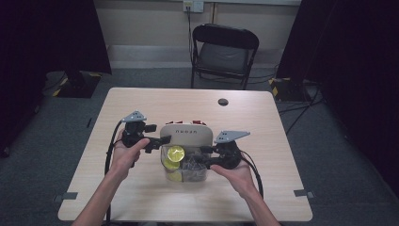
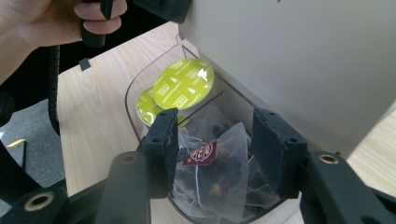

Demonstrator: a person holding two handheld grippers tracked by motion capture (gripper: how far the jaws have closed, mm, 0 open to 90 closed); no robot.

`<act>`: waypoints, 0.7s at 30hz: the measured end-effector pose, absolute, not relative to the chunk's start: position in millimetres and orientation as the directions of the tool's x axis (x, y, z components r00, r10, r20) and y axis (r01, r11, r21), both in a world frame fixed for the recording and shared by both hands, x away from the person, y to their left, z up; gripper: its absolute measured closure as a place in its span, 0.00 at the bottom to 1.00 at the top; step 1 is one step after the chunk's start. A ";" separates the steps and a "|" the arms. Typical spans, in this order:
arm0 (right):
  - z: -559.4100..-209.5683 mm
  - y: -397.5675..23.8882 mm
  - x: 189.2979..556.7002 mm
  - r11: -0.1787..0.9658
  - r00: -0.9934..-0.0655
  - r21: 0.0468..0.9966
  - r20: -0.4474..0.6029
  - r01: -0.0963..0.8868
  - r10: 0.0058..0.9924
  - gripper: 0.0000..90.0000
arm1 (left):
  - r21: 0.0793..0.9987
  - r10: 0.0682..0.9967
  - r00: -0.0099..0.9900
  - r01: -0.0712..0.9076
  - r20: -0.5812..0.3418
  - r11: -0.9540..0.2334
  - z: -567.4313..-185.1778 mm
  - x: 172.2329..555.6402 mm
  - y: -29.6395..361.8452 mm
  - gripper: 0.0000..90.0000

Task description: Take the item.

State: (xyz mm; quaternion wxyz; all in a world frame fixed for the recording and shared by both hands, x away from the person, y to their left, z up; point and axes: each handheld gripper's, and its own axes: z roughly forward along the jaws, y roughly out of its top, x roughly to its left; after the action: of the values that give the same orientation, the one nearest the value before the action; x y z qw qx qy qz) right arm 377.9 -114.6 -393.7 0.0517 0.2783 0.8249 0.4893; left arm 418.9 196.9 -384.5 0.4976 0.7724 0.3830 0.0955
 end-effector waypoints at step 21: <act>-410.9 -110.5 381.4 0.409 -0.849 0.810 0.192 0.420 0.492 0.70 | 0.843 0.688 0.685 0.499 -0.240 -0.203 -384.9 417.7 195.6 0.17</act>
State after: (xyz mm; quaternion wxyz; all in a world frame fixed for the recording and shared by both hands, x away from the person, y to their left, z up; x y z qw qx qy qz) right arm 381.4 -110.5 -410.9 0.0380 0.2719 0.8384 0.4708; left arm 417.7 195.6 -384.9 0.5001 0.7696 0.3855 0.0948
